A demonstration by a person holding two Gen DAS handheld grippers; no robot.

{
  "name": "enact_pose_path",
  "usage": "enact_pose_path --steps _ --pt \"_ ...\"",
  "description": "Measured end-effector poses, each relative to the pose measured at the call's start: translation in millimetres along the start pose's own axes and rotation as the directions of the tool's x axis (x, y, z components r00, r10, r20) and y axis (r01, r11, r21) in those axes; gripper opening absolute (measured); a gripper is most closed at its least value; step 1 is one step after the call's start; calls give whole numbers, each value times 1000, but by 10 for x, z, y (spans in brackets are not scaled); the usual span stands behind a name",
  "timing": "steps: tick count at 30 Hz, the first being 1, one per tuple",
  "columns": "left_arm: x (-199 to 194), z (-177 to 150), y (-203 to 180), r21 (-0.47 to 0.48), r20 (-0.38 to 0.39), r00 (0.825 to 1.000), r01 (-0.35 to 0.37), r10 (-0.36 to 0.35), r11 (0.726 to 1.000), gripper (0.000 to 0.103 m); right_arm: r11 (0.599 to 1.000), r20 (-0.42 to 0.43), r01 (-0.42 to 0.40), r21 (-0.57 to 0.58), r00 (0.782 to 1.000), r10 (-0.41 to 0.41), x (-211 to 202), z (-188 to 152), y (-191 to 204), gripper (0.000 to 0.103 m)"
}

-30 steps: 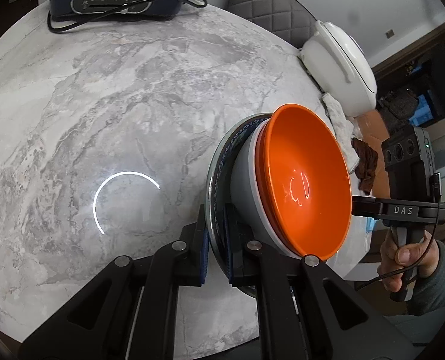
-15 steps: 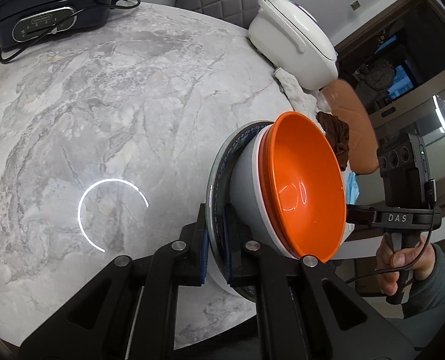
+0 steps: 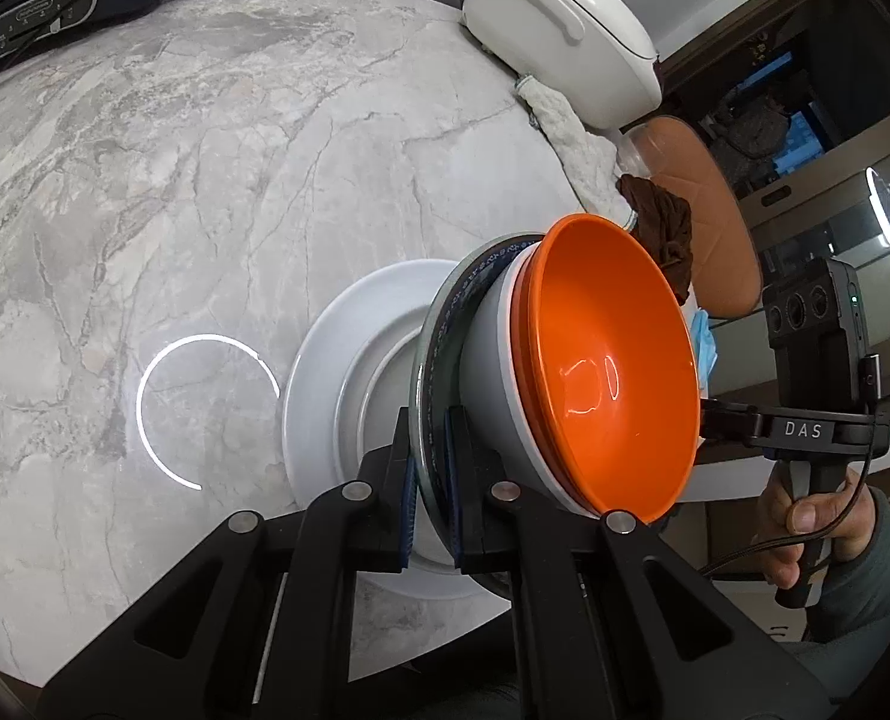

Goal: Organize plates and bowls
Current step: 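Lift the nested bowl stack and carry it over the white plate stack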

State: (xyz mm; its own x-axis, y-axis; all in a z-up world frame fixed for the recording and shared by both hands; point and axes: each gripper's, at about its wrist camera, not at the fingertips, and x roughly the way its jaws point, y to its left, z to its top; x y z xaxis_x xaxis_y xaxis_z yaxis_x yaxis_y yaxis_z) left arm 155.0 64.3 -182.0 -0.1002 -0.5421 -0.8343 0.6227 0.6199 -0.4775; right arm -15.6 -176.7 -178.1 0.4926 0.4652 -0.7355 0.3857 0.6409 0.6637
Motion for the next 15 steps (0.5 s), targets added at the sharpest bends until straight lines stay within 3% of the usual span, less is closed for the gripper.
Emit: enact_pose_path --steps 15 --pt "638 -145 154 -1 -59 997 -40 40 999 7 999 -23 43 24 999 -42 192 -5 -409 13"
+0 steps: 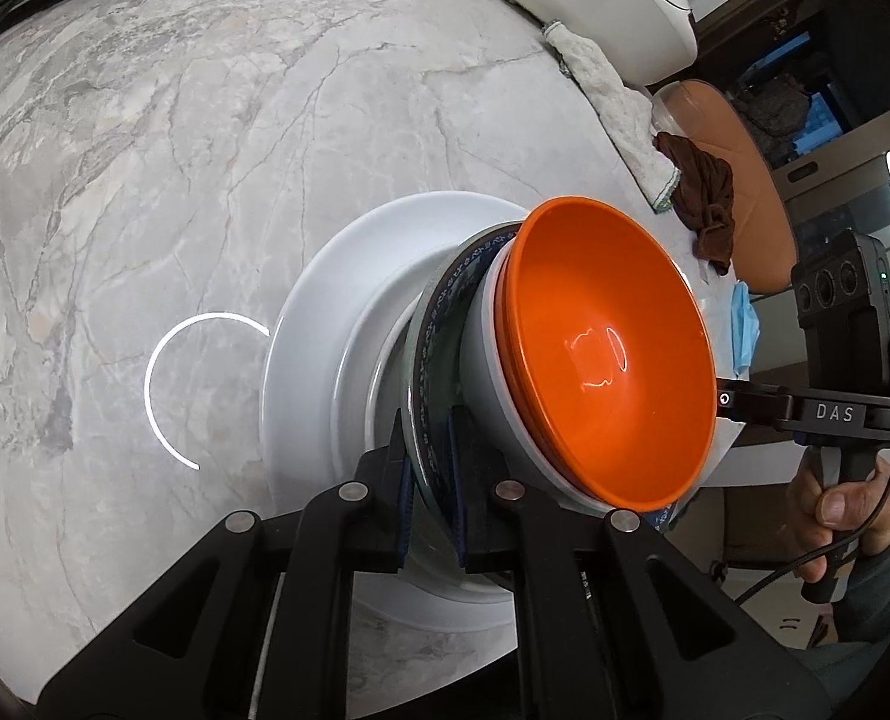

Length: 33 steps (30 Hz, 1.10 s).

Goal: Organize plates and bowls
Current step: 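Lift the nested bowl stack and carry it over the white plate stack, then lower the bowl stack onto the plate stack and open the right gripper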

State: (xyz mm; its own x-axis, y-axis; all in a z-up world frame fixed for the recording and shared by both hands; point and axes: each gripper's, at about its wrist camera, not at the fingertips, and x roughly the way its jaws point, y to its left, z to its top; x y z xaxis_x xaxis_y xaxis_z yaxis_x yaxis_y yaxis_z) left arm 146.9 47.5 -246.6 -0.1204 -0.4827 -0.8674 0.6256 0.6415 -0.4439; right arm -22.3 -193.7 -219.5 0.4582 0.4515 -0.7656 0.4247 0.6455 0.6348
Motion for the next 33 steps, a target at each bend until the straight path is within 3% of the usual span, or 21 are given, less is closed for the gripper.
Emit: enact_pose_path --steps 11,16,22,24,26,31,33 --pt "87 14 8 -6 -2 1000 -4 4 1000 7 1000 -6 14 -26 1000 -14 51 -27 -17 12" --pt "45 -19 22 -31 14 1000 -17 17 999 12 999 -8 30 -44 1000 -30 63 -39 9 12" --pt "-134 -96 12 -43 49 998 -34 36 999 18 995 -2 59 -77 998 -59 17 -58 29 24" --pt "-243 -129 3 -44 71 994 -81 84 996 48 995 1 64 -82 998 -64 -16 -69 27 27" --pt "-369 -173 30 -62 99 991 -88 94 994 65 994 13 70 -90 998 -69 -66 -98 24 31" --pt "-651 -381 88 -132 148 976 -141 160 981 81 989 46 88 -120 996 -83 -235 -150 71 50" --pt "-734 -487 63 -160 163 962 -192 218 968 101 985 63 116 -131 992 -108 -323 -170 96 66"
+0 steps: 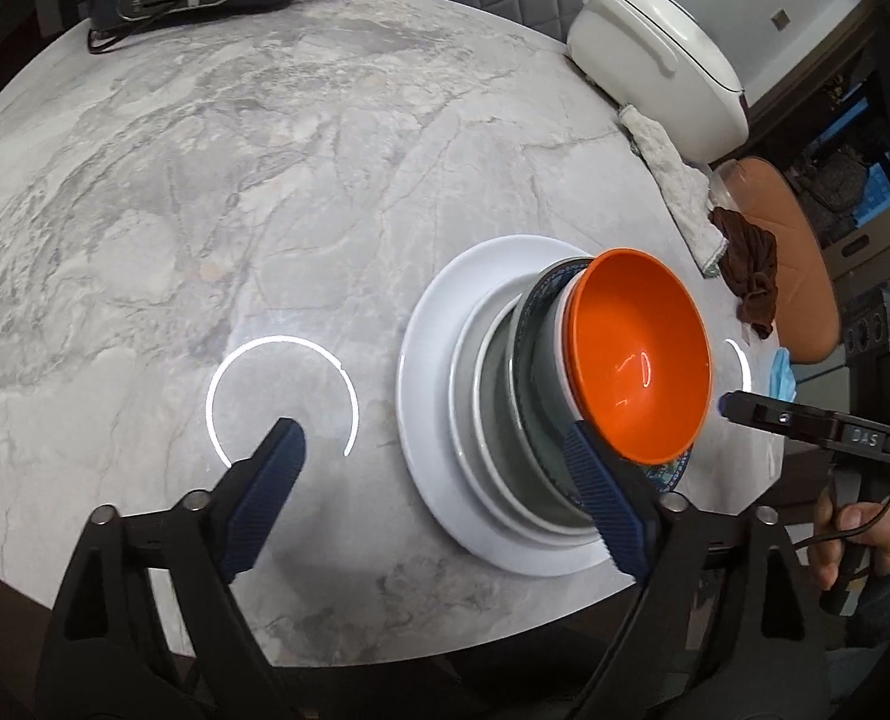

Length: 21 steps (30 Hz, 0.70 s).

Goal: Organize plates and bowls
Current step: 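Lower the bowl stack onto the plate stack and open the right gripper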

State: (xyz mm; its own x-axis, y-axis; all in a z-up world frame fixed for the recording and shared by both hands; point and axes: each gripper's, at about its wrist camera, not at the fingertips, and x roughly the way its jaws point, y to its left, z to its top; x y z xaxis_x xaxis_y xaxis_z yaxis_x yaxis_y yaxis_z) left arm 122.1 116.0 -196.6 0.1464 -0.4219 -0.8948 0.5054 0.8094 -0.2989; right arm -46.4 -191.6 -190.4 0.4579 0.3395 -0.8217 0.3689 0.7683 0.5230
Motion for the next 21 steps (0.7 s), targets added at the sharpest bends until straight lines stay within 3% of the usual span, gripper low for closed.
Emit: enact_pose_path --steps 2,4,6,15,21 --pt "-133 -106 -4 -13 25 998 -57 57 998 103 1000 25 16 -15 1000 -15 -101 -9 21 88" --pt "-250 -210 -61 -21 43 995 -93 94 995 103 999 52 25 -29 998 -24 -202 -17 46 102" --pt "-355 -322 -144 -21 53 991 -119 120 993 103 998 68 35 -52 997 -32 -282 -25 72 103" --pt "-747 -626 -565 10 115 989 -94 92 996 103 992 100 26 -122 995 -14 -443 -207 229 103" --pt "-958 -541 -673 77 204 964 -191 172 979 103 992 150 46 -114 988 -29 -499 -322 347 103"
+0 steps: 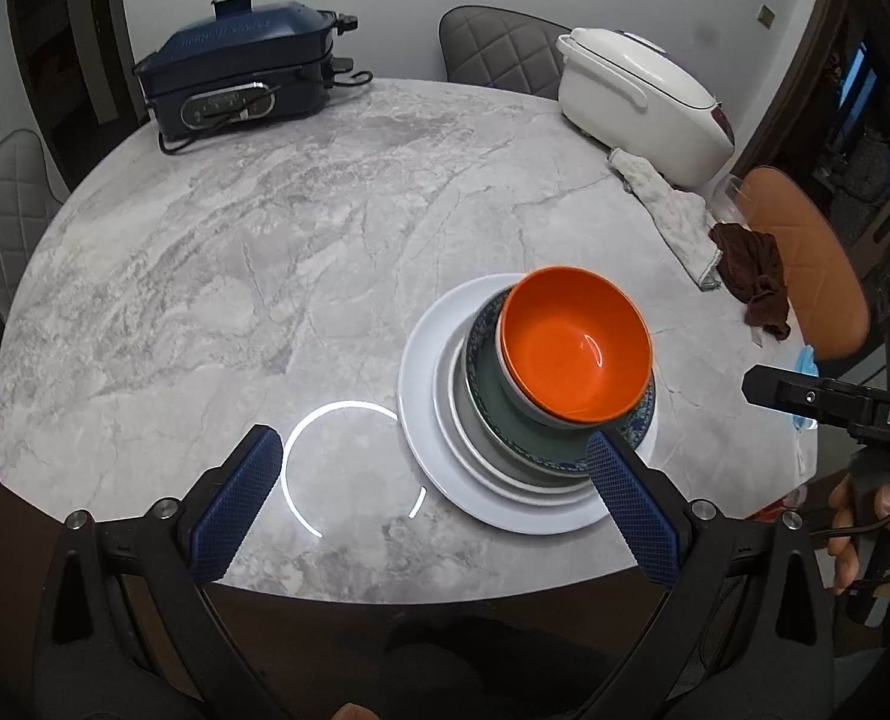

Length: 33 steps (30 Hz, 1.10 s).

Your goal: Organize plates and bowls

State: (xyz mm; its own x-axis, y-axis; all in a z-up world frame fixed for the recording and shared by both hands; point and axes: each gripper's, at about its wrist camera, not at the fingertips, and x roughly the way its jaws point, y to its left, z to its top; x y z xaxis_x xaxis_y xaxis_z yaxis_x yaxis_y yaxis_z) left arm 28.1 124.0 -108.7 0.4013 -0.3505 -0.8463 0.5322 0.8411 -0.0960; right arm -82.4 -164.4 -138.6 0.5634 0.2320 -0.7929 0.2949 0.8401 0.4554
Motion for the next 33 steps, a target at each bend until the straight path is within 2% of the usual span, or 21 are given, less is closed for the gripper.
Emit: enact_pose_path --steps 3,5,7,11,15,20,23,25,28,33 --pt "-13 54 61 16 -3 996 -92 92 996 103 999 33 38 -1 999 -38 -48 -22 117 103" --pt "-29 71 99 47 14 992 -125 125 991 103 999 53 47 6 997 -48 -83 -38 205 103" --pt "-48 97 145 47 12 992 -123 123 991 103 997 67 72 -4 995 -72 -93 -60 311 103" --pt "-27 138 257 -7 -48 986 -158 157 987 103 995 87 97 -1 991 -97 -97 -113 483 103" --pt "-113 165 271 -1 -13 989 -150 150 989 103 991 108 135 -8 985 -133 -116 -177 651 103" --pt "-224 188 282 -42 3 993 -114 114 993 103 981 130 191 -24 974 -186 -190 -235 833 103" --pt "-220 178 318 -84 -19 1000 -10 9 996 103 980 139 196 -16 971 -192 -231 -267 882 103" --pt "-180 156 354 -125 -56 998 25 -32 992 102 980 143 201 -11 970 -197 -251 -288 901 103" --pt "-174 114 381 -147 -65 994 80 -90 986 102 979 147 205 -1 968 -203 -269 -319 912 103" --pt "-165 64 432 -164 -98 988 98 -115 982 102 978 152 210 15 966 -210 -279 -375 922 103"
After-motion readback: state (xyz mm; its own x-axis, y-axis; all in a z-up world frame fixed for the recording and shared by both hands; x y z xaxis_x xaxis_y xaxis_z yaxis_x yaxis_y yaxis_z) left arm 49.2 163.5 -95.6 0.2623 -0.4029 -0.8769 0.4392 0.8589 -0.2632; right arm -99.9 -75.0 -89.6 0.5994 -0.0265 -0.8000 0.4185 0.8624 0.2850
